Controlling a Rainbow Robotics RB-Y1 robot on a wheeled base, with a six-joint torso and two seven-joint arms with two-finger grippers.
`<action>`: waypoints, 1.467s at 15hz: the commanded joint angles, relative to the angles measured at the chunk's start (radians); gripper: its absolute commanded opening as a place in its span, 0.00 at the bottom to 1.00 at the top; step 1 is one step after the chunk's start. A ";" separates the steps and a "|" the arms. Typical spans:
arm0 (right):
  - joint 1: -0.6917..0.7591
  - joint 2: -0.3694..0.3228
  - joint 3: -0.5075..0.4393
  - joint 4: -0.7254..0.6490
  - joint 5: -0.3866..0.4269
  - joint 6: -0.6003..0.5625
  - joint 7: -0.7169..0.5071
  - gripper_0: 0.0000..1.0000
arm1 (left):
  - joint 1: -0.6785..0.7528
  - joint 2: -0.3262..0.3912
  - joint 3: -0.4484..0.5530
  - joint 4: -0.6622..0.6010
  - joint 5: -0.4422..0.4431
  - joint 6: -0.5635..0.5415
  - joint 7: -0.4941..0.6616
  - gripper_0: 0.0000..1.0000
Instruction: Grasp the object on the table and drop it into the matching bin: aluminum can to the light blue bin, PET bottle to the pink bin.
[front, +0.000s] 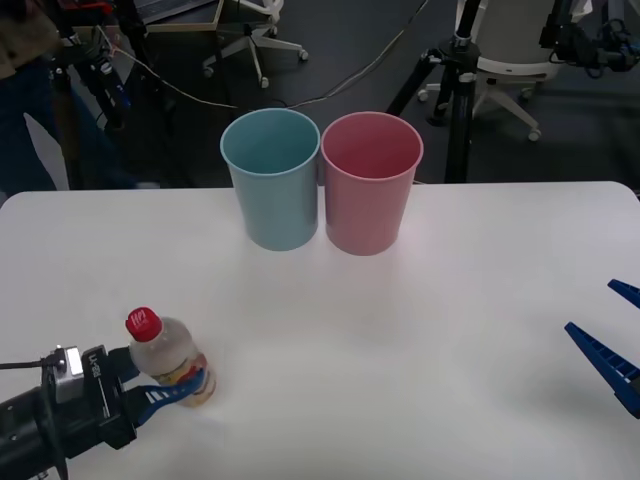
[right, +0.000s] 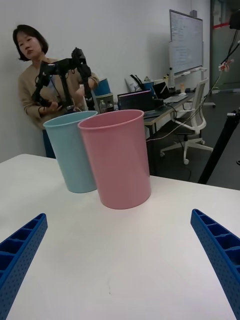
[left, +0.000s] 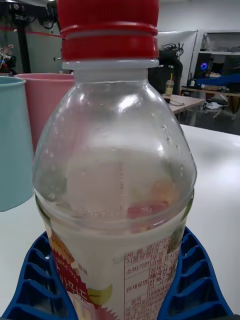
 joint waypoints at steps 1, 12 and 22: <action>0.000 0.000 0.000 0.000 0.000 0.000 0.000 1.00 | 0.052 0.024 0.053 -0.099 -0.010 0.011 0.109 0.00; 0.000 0.000 0.000 0.000 0.000 0.000 0.000 1.00 | -0.101 0.139 0.080 -0.230 0.019 0.098 0.227 0.00; 0.000 0.000 0.000 0.000 0.000 0.000 0.000 1.00 | -0.396 0.245 -0.218 -0.383 0.012 0.543 0.416 0.00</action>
